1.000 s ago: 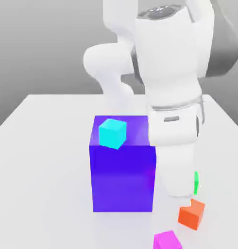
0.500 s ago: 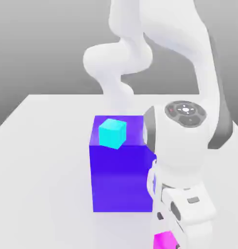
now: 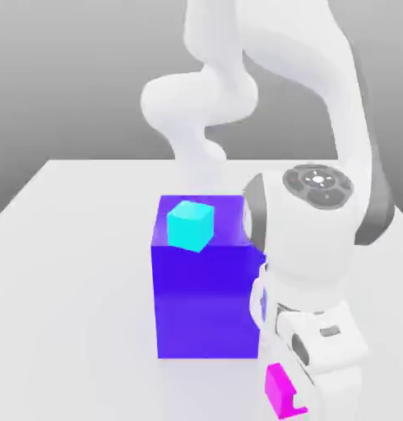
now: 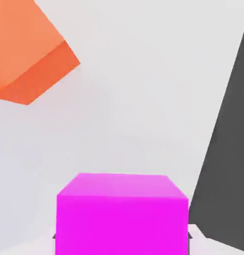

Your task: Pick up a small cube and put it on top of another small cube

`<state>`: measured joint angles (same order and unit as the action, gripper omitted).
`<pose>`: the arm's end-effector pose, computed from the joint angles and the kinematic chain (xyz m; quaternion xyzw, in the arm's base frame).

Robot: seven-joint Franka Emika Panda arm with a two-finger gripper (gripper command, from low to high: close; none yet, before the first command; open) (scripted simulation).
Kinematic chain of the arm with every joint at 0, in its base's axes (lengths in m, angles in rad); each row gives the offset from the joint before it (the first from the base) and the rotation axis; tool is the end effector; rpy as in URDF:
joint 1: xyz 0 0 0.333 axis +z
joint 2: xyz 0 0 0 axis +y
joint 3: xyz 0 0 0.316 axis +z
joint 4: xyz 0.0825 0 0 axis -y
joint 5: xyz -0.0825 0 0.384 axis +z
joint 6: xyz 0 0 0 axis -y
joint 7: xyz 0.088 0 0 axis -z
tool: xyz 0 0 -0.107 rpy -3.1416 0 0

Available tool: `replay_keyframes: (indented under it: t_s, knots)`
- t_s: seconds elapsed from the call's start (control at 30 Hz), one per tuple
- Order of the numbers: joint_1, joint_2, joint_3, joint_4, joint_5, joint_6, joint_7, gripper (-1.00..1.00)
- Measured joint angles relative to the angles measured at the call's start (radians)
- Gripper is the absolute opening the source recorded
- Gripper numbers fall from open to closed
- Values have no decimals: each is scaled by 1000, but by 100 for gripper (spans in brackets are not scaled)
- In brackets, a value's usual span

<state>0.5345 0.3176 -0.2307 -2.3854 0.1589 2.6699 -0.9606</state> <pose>0.4801 0.1406 0.1894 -0.8439 -0.5364 0.0096 0.0027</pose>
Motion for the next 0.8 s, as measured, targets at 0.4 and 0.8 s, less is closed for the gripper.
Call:
replay_keyframes:
  t_s: [0.4,0.8]
  knots:
    - [142,-374,142,-368,-94,5,-300,-100]
    - [180,-256,182,-478,-143,253,-427,100]
